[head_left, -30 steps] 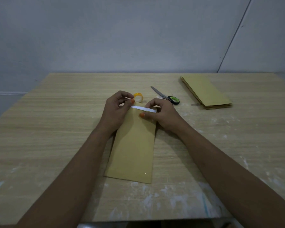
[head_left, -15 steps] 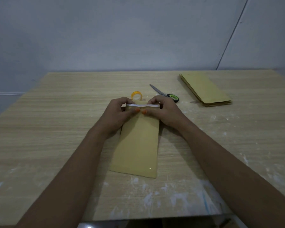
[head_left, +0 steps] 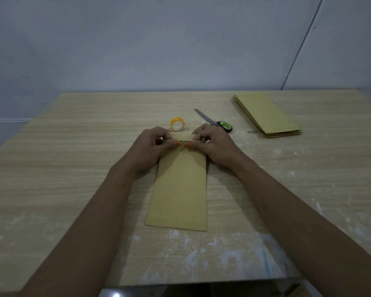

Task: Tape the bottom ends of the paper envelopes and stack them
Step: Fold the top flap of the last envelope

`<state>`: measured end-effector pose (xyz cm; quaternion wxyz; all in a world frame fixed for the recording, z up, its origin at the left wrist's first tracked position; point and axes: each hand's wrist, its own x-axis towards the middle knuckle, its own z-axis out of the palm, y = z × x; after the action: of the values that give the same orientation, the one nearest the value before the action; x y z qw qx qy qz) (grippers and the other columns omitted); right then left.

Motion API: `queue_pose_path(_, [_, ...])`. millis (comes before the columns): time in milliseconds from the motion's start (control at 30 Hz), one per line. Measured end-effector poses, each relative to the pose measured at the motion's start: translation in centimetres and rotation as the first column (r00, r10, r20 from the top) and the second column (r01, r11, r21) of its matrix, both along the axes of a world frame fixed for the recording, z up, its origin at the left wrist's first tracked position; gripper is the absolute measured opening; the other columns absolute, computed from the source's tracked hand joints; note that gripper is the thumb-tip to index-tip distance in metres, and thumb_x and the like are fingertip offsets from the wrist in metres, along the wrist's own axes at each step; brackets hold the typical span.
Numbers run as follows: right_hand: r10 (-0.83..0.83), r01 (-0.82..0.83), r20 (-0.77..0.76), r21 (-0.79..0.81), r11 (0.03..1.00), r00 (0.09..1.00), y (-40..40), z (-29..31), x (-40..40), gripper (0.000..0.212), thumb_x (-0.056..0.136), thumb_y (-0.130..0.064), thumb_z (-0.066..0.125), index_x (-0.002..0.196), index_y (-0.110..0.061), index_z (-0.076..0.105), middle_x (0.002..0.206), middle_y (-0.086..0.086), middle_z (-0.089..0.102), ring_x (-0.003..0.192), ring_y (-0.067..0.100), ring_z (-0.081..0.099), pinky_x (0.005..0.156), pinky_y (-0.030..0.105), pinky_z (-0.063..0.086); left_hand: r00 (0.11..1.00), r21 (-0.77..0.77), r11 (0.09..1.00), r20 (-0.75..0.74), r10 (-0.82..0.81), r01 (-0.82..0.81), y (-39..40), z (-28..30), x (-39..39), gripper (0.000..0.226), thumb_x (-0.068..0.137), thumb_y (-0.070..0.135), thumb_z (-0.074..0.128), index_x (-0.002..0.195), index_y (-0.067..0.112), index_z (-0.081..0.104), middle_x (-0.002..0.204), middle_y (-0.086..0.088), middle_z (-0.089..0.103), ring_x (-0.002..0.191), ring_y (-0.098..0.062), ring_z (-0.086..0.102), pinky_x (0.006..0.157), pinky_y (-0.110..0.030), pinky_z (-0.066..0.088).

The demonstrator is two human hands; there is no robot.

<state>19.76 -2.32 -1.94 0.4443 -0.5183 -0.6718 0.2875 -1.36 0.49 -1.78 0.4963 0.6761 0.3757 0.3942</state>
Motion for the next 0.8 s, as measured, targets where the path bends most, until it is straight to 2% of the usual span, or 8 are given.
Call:
queue_pose_path(67, [0.008,-0.008,0.008,0.003,1.000,1.000,-0.12,0.10,-0.02,0.014,0.080,-0.018,0.081,0.081,-0.005,0.076,0.091,-0.002,0.061,0.084,-0.005,0.055,0.073,0.011,0.043,1.000,0.004,1.000,-0.006,-0.002,0.002,0.03,-0.02,0.00,0.018,0.083,0.023,0.077,0.078,0.011,0.064,0.074,-0.016,0.058,0.071,-0.021,0.051,0.065,-0.039,0.040])
queue_pose_path(333, [0.054,-0.056,-0.019,-0.068,0.996,0.998,-0.68,0.64,-0.27,0.017,0.086,-0.017,0.074,0.079,-0.002,0.074,0.094,-0.001,0.059,0.080,-0.011,0.054,0.069,0.005,0.041,1.000,0.004,1.000,-0.008,-0.026,0.026,-0.44,0.29,0.35,0.026,0.095,0.011,0.064,0.069,0.014,0.061,0.063,0.001,0.056,0.058,-0.005,0.050,0.051,-0.020,0.041])
queue_pose_path(433, [0.028,-0.037,-0.110,-0.078,0.996,0.993,-0.60,0.54,-0.27,0.022,0.084,-0.023,0.078,0.064,-0.020,0.067,0.088,0.000,0.061,0.081,0.006,0.059,0.072,0.019,0.047,1.000,-0.013,1.000,0.022,-0.011,0.011,-0.67,0.40,0.55,0.025,0.095,0.011,0.063,0.071,0.008,0.059,0.057,0.007,0.055,0.053,-0.003,0.047,0.049,-0.017,0.039])
queue_pose_path(500, [0.006,-0.029,-0.199,-0.113,0.993,0.980,-0.59,0.56,-0.07,0.026,0.081,-0.023,0.080,0.062,-0.022,0.064,0.080,-0.001,0.061,0.076,0.011,0.059,0.068,0.029,0.048,0.999,-0.022,1.000,0.054,0.006,-0.005,-0.73,0.44,0.63,0.025,0.095,0.010,0.063,0.071,0.005,0.059,0.058,0.007,0.056,0.053,-0.003,0.049,0.049,-0.017,0.040])
queue_pose_path(533, [0.008,-0.038,-0.222,-0.133,0.990,0.975,-0.62,0.61,0.03,0.026,0.081,-0.022,0.080,0.061,-0.021,0.063,0.075,-0.003,0.061,0.072,0.010,0.058,0.065,0.029,0.047,0.998,-0.023,1.000,0.060,0.009,-0.008,-0.73,0.47,0.64,0.024,0.095,0.009,0.064,0.072,0.003,0.060,0.059,0.006,0.056,0.054,-0.004,0.050,0.050,-0.017,0.041])
queue_pose_path(633, [0.035,-0.075,-0.224,-0.170,0.983,0.974,-0.62,0.60,0.11,0.025,0.086,-0.019,0.075,0.066,-0.012,0.061,0.068,-0.003,0.057,0.063,0.006,0.055,0.058,0.024,0.044,0.999,-0.014,1.000,0.029,-0.017,0.017,-0.56,0.58,0.59,0.018,0.092,0.012,0.068,0.080,-0.001,0.065,0.070,-0.003,0.061,0.064,-0.011,0.055,0.055,-0.021,0.045])
queue_pose_path(733, [0.057,-0.096,-0.223,-0.168,0.981,0.973,-0.47,0.40,0.04,0.029,0.091,-0.017,0.070,0.073,0.003,0.059,0.076,0.005,0.056,0.067,0.009,0.055,0.060,0.025,0.045,0.999,-0.046,0.998,0.009,-0.035,0.036,-0.37,0.53,0.42,0.019,0.088,0.012,0.072,0.092,-0.006,0.067,0.079,-0.010,0.065,0.072,-0.016,0.059,0.060,-0.023,0.050])
queue_pose_path(800, [0.076,-0.106,-0.180,-0.160,0.981,0.981,-0.48,0.30,0.02,0.036,0.092,-0.020,0.069,0.076,0.009,0.057,0.083,0.008,0.056,0.073,0.012,0.055,0.063,0.029,0.047,1.000,-0.062,0.998,0.005,-0.030,0.031,-0.39,0.52,0.41,0.020,0.088,0.011,0.072,0.091,-0.009,0.066,0.078,-0.012,0.063,0.071,-0.018,0.056,0.059,-0.024,0.048])
